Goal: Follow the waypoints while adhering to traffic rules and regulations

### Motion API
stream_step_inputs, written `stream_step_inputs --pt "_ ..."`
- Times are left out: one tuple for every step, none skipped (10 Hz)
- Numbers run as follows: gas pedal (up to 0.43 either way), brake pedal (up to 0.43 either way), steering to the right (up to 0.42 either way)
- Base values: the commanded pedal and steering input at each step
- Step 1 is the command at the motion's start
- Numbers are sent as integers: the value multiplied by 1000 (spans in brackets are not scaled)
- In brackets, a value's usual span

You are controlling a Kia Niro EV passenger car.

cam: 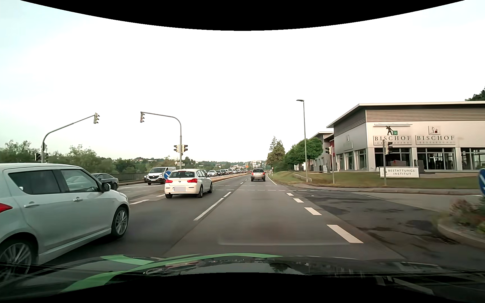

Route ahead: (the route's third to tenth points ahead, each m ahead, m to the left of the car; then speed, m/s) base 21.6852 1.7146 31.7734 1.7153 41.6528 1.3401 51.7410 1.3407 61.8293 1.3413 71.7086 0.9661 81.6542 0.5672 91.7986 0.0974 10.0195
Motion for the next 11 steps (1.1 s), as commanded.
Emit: stream_step_inputs --pt "339 0 -1" --pt "339 0 0" --pt "319 0 1" --pt "319 0 1" --pt "319 0 1" --pt "319 0 0" --pt "311 0 0" --pt "311 0 0" --pt "311 0 -1" --pt "311 0 -1" --pt "311 0 0"
